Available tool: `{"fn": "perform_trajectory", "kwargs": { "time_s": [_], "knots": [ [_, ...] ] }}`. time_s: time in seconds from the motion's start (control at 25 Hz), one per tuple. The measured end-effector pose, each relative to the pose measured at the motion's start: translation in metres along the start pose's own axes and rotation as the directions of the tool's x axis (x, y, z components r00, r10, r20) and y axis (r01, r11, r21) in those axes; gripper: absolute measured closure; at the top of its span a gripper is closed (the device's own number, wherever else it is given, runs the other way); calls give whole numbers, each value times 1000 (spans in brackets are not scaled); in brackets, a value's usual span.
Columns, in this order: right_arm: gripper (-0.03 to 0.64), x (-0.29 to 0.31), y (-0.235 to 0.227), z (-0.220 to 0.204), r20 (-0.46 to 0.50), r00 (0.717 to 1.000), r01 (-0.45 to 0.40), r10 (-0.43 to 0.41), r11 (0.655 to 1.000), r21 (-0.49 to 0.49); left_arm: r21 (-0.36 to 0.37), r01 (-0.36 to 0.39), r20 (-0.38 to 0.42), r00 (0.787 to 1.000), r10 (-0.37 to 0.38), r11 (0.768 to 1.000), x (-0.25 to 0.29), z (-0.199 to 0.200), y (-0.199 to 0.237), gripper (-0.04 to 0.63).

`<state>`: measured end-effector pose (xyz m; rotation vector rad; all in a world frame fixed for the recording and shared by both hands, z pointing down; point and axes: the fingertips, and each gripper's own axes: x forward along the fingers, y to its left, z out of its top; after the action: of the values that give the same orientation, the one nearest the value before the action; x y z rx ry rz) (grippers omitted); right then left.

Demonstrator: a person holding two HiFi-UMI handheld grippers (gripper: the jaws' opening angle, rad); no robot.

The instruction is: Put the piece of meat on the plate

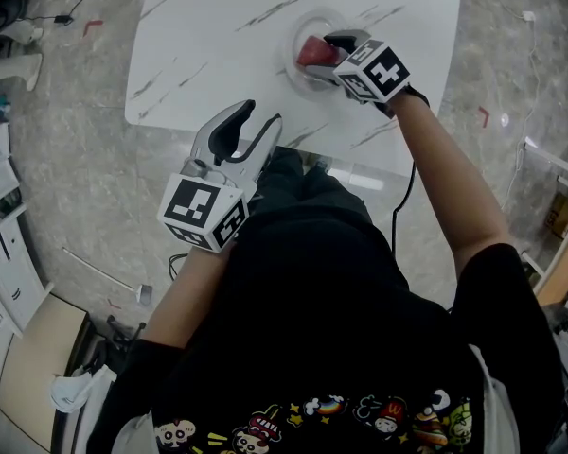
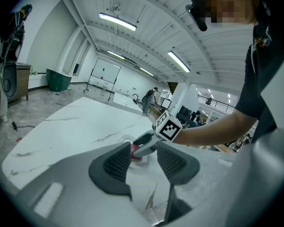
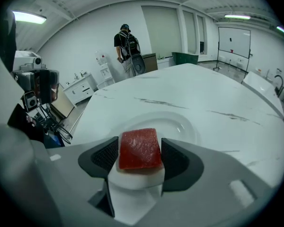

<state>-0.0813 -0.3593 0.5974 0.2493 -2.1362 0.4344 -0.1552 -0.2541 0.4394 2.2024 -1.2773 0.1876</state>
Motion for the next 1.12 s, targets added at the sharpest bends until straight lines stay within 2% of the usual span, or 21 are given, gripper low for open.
{"fn": "perform_trajectory", "kwargs": {
  "time_s": [0.08, 0.16, 0.28, 0.32, 0.6, 0.84, 1.12],
  "knots": [
    [332, -10, 0, 8, 56, 998, 20, -22, 1000, 24, 3, 2, -1, 1000, -2, 1000, 0, 1, -2, 308],
    [445, -23, 0, 17, 131, 990, 42, -51, 997, 68, 7, 2, -2, 1000, -2, 1000, 0, 2, -1, 310],
    [551, -41, 3, 25, 224, 969, 74, -103, 988, 136, 23, 6, -5, 1000, -6, 1000, 1, 3, -1, 308],
    [569, -46, 4, 25, 244, 962, 84, -120, 985, 152, 29, 8, -7, 1000, -8, 1000, 2, 3, -1, 310],
    [582, -87, 16, 28, 323, 927, 121, -191, 967, 225, 67, 39, -5, 999, -39, 997, 8, 13, -10, 308],
    [591, -133, 26, 35, 420, 871, 127, -255, 942, 310, 120, 36, 24, 999, -39, 992, 11, 36, -2, 309],
    [591, -177, 38, 21, 456, 824, 157, -336, 909, 387, 177, 30, 47, 998, -38, 984, 11, 56, 2, 310]
  ]
}}
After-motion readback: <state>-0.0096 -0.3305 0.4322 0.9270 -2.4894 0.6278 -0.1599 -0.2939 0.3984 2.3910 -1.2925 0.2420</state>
